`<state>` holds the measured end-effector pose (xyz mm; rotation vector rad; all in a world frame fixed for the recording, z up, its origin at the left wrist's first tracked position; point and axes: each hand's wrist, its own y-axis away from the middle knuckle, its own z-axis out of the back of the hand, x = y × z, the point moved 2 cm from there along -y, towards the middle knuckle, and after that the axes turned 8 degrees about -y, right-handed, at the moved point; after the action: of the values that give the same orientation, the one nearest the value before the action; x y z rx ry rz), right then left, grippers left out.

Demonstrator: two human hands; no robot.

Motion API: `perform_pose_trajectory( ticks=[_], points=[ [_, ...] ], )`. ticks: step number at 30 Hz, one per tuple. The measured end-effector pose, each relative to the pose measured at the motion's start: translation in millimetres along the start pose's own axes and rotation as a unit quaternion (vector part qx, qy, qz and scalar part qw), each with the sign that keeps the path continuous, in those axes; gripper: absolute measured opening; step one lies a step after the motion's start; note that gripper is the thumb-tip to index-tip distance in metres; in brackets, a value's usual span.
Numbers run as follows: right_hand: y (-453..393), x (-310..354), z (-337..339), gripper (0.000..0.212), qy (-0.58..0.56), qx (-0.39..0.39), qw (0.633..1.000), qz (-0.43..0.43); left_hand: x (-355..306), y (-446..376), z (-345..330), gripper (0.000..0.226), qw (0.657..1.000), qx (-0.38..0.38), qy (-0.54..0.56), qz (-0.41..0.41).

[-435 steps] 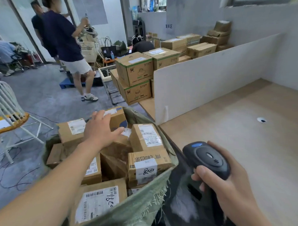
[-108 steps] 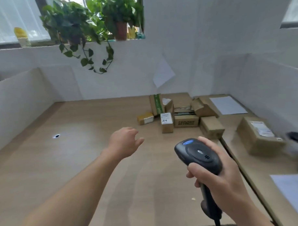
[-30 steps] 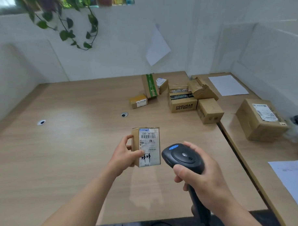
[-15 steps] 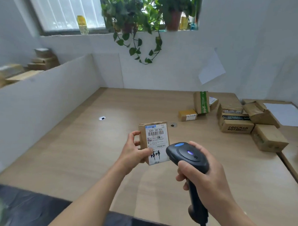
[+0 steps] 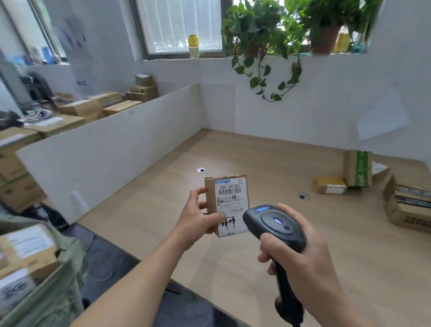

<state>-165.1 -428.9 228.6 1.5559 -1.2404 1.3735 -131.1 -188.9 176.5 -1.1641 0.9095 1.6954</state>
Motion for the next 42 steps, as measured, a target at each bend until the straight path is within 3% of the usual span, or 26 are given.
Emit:
perform_pose_trajectory(
  ticks=[6, 11, 15, 20, 30, 36, 42],
  points=[
    [-4.9, -0.7, -6.5, 0.066, -0.013, 0.084, 0.996, -0.011, -0.6, 27.8, 55.9, 0.069, 0.998, -0.062, -0.008, 0.02],
    [-3.3, -10.2, -39.2, 0.06, -0.009, 0.164, 0.986, -0.009, 1.9, 70.9, 131.0, 0.082, 0.988, -0.139, -0.029, 0.055],
    [4.2, -15.7, -87.4, 0.065, -0.021, 0.229, 0.973, -0.016, 16.0, 107.6, 188.7, 0.072, 0.977, -0.2, 0.0, 0.069],
    [10.3, -26.3, -153.5, 0.065, -0.03, 0.29, 0.956, -0.03, 46.2, 152.5, 267.3, 0.074, 0.954, -0.286, -0.014, 0.092],
    [18.7, -60.6, -308.9, 0.062, -0.032, 0.36, 0.932, -0.032, 113.0, 229.5, 466.3, 0.071, 0.898, -0.408, -0.037, 0.16],
    [15.2, -83.2, -378.8, 0.065, -0.026, 0.363, 0.93, -0.053, 156.7, 244.8, 544.4, 0.049, 0.873, -0.398, -0.102, 0.264],
    [17.4, -99.3, -425.2, 0.064, -0.009, 0.38, 0.923, -0.052, 198.9, 263.9, 579.8, 0.029, 0.844, -0.357, -0.164, 0.364]
  ],
)
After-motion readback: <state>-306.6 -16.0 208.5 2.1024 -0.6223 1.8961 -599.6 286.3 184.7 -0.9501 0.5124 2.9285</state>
